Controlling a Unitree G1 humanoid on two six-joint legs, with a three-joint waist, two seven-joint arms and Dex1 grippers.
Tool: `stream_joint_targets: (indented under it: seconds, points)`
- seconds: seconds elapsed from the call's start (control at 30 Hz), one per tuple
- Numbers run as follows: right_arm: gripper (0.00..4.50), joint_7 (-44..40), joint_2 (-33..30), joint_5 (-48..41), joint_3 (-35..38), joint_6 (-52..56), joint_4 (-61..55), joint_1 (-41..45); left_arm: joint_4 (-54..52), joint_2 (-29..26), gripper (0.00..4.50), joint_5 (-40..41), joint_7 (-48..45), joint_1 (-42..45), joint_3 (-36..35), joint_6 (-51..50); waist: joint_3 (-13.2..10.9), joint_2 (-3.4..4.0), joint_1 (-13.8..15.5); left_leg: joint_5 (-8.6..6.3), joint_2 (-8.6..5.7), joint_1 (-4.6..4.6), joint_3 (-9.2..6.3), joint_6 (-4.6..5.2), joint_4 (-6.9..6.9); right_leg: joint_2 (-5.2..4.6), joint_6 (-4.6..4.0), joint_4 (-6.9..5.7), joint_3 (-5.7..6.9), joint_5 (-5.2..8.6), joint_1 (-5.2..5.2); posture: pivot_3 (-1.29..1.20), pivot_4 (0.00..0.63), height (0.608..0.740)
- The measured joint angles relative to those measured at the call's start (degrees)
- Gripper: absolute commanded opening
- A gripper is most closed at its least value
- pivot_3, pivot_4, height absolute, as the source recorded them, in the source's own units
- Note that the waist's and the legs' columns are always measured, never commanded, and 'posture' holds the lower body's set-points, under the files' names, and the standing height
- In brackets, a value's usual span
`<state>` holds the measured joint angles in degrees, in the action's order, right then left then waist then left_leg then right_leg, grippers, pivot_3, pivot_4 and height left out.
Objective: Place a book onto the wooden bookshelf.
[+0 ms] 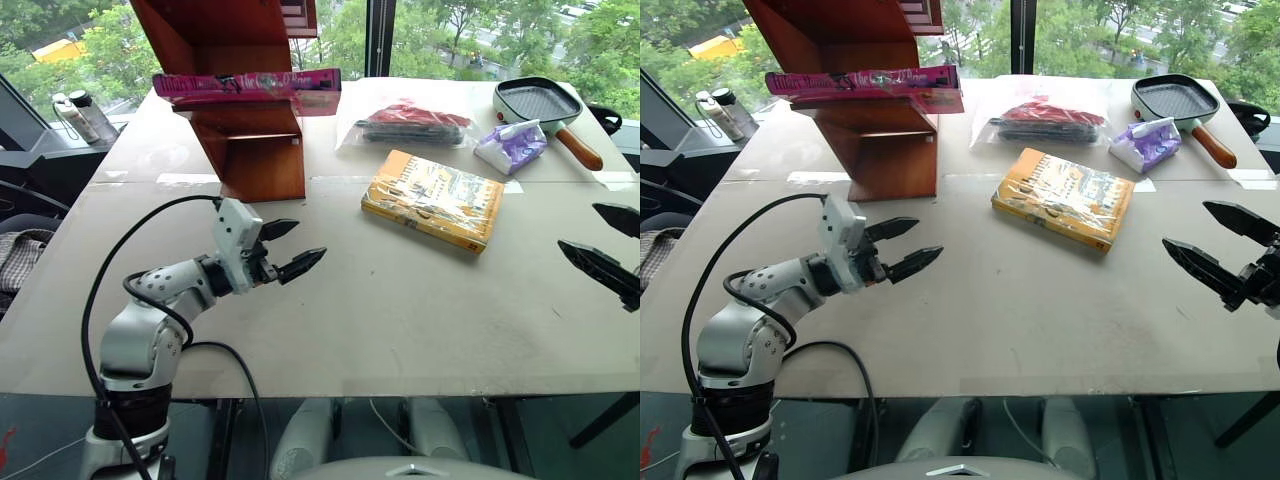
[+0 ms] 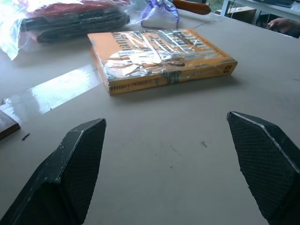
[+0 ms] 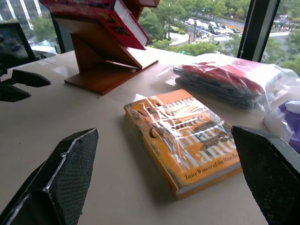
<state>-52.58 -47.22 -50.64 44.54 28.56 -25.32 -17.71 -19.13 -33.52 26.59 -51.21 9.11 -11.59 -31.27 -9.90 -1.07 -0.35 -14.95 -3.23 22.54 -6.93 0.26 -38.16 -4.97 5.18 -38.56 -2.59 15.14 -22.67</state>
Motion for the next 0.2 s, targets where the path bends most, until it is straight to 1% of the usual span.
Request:
stream_joint_targets:
  seconds: [0.03,0.07,0.13,0.2]
  points:
    - [4.5,-0.9,0.48,2.32,0.99,-0.43,-0.19,-4.12,1.25,-1.29,4.26,-0.02,-0.92,-2.0,-1.02,1.07,0.02,0.0,0.01,-0.01,0.05,-0.08,0.01,0.0,0.08,0.03,-0.01,0.08,0.04,0.0,0.1,0.0,0.15,0.74]
    - [4.5,-1.24,1.31,4.01,1.12,-0.48,0.13,-6.44,2.76,-1.91,4.26,-0.14,-1.39,-3.77,-1.92,1.64,0.01,0.0,-0.1,-0.01,0.06,-0.08,0.0,0.0,0.09,0.03,-0.01,0.11,0.03,0.0,0.1,0.0,0.15,0.74]
    - [4.5,-2.78,2.73,6.86,1.28,-2.24,0.47,-10.15,3.57,-2.26,4.26,-0.51,-2.58,-7.23,-1.08,2.96,0.06,0.11,-0.46,-0.03,0.08,-0.14,0.02,0.04,0.09,-0.02,0.01,0.13,-0.11,0.0,0.1,0.0,0.15,0.74]
    - [4.5,-3.19,2.9,7.39,1.56,-2.67,0.47,-10.79,3.47,-2.35,4.26,-0.35,-2.83,-8.33,-0.77,2.91,0.08,0.13,-0.55,-0.04,0.1,-0.17,0.09,0.06,0.09,-0.02,0.01,0.14,-0.16,0.0,0.11,0.0,0.15,0.74]
